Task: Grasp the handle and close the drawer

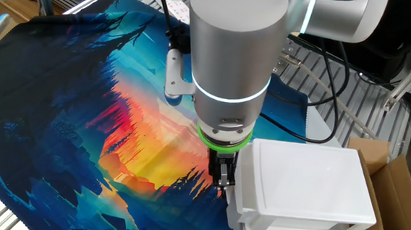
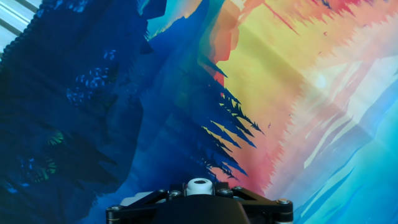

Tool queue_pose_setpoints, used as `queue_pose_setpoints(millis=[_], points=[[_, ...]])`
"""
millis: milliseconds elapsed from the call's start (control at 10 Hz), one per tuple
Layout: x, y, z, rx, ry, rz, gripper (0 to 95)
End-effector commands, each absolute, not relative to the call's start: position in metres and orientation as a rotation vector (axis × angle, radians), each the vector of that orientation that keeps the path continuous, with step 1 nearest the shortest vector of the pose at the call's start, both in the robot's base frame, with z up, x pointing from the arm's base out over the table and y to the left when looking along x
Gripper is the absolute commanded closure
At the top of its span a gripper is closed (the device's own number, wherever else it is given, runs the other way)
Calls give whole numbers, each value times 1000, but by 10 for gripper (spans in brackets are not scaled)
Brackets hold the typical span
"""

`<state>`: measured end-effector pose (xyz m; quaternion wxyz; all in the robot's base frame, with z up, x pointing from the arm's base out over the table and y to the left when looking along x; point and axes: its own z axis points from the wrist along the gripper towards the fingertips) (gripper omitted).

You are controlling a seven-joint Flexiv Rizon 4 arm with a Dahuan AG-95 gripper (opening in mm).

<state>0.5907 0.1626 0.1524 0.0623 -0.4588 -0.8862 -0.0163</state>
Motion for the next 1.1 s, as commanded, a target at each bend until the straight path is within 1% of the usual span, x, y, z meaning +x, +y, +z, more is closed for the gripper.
queue_pose_setpoints(millis=[100,1100], points=[[590,162,152,-1372,-2683,-52,950],[590,162,152,-1281,-2738,-66,950]])
